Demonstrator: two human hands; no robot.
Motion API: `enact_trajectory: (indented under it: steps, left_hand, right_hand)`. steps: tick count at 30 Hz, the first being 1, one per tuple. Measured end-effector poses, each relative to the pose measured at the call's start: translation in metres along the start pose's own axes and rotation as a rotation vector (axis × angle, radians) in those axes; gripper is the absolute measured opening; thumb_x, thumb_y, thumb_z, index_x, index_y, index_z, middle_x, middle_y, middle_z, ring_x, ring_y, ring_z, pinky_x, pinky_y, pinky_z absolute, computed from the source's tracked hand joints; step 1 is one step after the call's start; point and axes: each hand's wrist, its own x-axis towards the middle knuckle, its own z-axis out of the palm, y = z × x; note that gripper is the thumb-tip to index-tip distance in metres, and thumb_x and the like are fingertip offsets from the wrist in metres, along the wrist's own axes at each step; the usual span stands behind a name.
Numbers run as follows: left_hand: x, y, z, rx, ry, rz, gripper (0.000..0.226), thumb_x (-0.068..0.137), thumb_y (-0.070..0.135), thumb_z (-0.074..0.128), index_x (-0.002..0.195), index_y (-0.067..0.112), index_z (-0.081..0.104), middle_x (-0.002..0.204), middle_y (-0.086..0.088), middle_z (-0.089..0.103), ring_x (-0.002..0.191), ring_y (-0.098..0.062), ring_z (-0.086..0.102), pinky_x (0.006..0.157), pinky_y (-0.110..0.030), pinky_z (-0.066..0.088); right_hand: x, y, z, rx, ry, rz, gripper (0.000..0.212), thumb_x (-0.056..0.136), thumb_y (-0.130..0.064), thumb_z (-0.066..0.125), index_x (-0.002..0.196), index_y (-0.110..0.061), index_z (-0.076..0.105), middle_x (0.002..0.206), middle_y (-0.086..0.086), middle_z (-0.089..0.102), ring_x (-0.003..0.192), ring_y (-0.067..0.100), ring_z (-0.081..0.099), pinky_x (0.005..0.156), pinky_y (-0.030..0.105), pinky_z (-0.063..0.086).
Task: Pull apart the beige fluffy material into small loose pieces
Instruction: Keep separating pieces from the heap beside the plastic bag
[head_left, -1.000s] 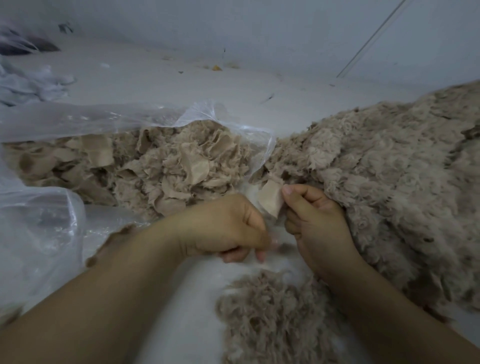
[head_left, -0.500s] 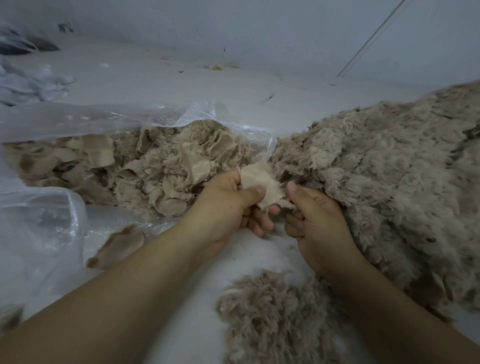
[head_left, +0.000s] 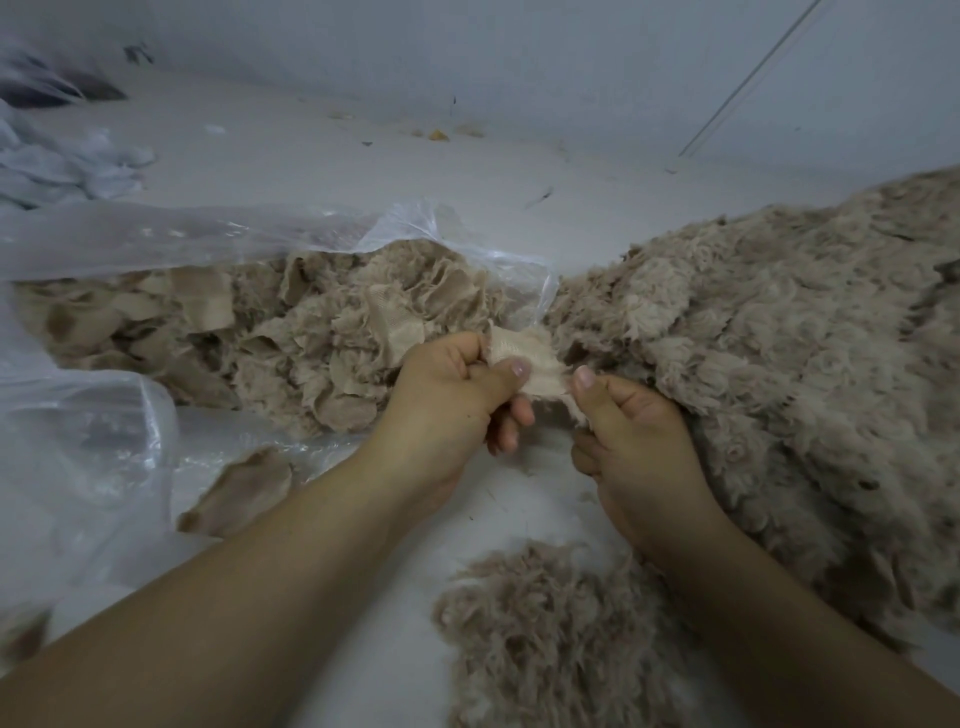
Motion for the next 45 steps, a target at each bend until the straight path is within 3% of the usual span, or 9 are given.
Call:
enact_trajectory:
  steps: [6,18,23,26,28,33,36,40,45]
  left_hand:
    - [-0.002,0.001,0.000,0.009,0.019,0.027,0.010,0.096,0.007,0.058,0.088,0.005,0.064,0.056,-0.009,0.061,0.039,-0.019,0.046,0.041,-0.024,0.037]
    - [0.009,0.016,-0.015,0.076,0.418,0.153,0.018,0.089,-0.005,0.056,0.077,0.008,0.058,0.045,-0.001,0.053,0.033,-0.012,0.040,0.036,-0.017,0.032]
    - [0.016,0.036,-0.046,0.755,0.656,0.458,0.019,0.075,0.002,0.058,0.077,0.020,0.063,0.050,0.009,0.049,0.048,-0.010,0.049,0.048,-0.017,0.037]
    - [0.016,0.036,-0.055,1.460,0.535,0.234,0.016,0.078,0.007,0.059,0.085,0.016,0.070,0.072,-0.006,0.061,0.070,-0.034,0.059,0.058,-0.031,0.039]
    - [0.015,0.035,-0.050,1.624,0.406,0.040,0.014,0.077,0.006,0.057,0.084,0.013,0.067,0.067,-0.004,0.050,0.064,-0.032,0.051,0.057,-0.033,0.039]
    - [0.011,0.034,-0.043,1.572,0.451,0.320,0.012,0.080,0.014,0.054,0.075,0.010,0.065,0.073,-0.009,0.054,0.060,-0.029,0.046,0.051,-0.029,0.030]
    - [0.002,0.025,-0.024,1.285,0.246,0.531,0.020,0.077,0.014,0.055,0.085,0.013,0.074,0.082,-0.007,0.063,0.069,-0.029,0.058,0.056,-0.034,0.047]
    - [-0.002,0.003,0.000,0.966,-0.186,0.438,0.027,0.081,0.009,0.055,0.096,0.018,0.075,0.099,-0.004,0.058,0.090,-0.017,0.057,0.072,-0.037,0.050]
    - [0.013,-0.016,0.010,1.027,-0.198,0.345,0.032,0.088,0.003,0.050,0.108,0.016,0.072,0.145,-0.013,0.042,0.128,-0.030,0.048,0.093,-0.041,0.048]
  right_hand:
    - [-0.002,0.002,-0.002,-0.084,-0.054,-0.014,0.027,0.085,-0.036,0.064,0.062,-0.022,0.067,0.046,-0.005,0.038,0.040,0.008,0.026,0.040,0.020,0.028]
    - [-0.001,0.004,-0.007,-0.081,-0.142,0.010,0.021,0.080,-0.029,0.070,0.061,-0.020,0.068,0.048,-0.006,0.040,0.041,0.007,0.027,0.041,0.018,0.031]
    - [-0.004,0.005,-0.005,-0.179,-0.258,-0.028,0.017,0.071,-0.024,0.082,0.088,-0.020,0.079,0.063,0.003,0.050,0.059,0.018,0.049,0.068,0.030,0.054]
    - [-0.003,0.003,-0.006,-0.147,-0.192,0.005,0.020,0.068,-0.034,0.082,0.081,-0.020,0.078,0.058,0.000,0.048,0.052,0.014,0.044,0.058,0.026,0.050]
    - [-0.003,0.001,-0.006,-0.135,-0.142,0.028,0.017,0.073,-0.037,0.076,0.074,-0.020,0.076,0.050,-0.003,0.044,0.043,0.009,0.034,0.045,0.019,0.038]
    - [0.000,0.000,-0.003,0.015,-0.080,0.086,0.029,0.084,-0.036,0.061,0.067,-0.017,0.074,0.046,-0.005,0.032,0.042,0.010,0.020,0.042,0.021,0.022]
    - [0.001,-0.001,-0.002,0.071,-0.074,0.088,0.032,0.086,-0.037,0.057,0.068,-0.016,0.074,0.051,-0.002,0.030,0.043,0.011,0.020,0.041,0.022,0.020]
    - [0.002,-0.002,-0.003,0.164,-0.078,0.099,0.036,0.079,-0.048,0.063,0.068,-0.015,0.071,0.055,-0.002,0.033,0.043,0.009,0.024,0.040,0.020,0.026]
    - [0.002,-0.002,-0.003,0.252,-0.030,0.094,0.034,0.087,-0.042,0.054,0.076,-0.016,0.072,0.056,-0.002,0.035,0.045,0.009,0.024,0.040,0.022,0.026]
